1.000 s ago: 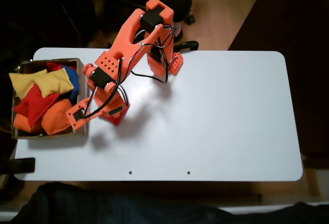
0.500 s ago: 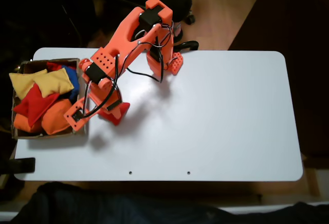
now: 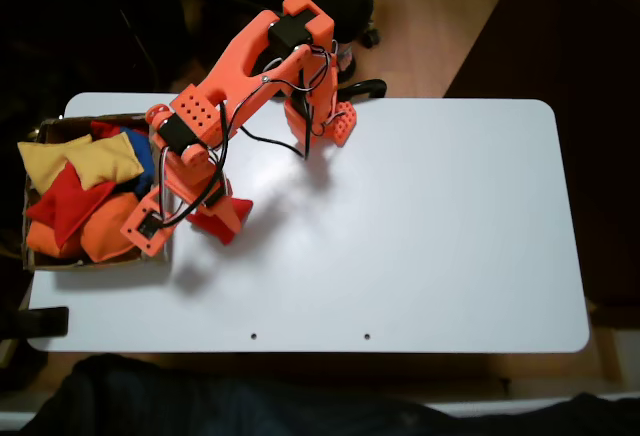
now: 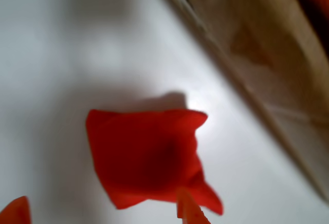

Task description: Grasp a bag and put it in the box.

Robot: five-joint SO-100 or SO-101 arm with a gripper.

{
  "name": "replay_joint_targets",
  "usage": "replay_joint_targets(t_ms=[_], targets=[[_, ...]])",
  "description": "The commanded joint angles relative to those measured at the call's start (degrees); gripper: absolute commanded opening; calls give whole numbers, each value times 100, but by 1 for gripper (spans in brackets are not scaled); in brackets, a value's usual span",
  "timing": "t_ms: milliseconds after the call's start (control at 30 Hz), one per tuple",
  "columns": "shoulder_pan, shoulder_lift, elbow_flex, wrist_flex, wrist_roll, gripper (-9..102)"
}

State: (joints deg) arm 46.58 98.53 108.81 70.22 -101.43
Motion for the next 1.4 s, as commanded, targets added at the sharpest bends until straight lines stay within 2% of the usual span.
replay_joint_targets(t_ms=[0, 300, 633, 1067, 1367], targets=[[88, 70, -141, -141, -325, 59], [176, 18, -26, -738, -1222, 62], [281, 18, 519, -1564, -1740, 68], [413, 185, 1037, -1626, -2145, 70], [624, 211, 1644, -2628, -2505, 70]])
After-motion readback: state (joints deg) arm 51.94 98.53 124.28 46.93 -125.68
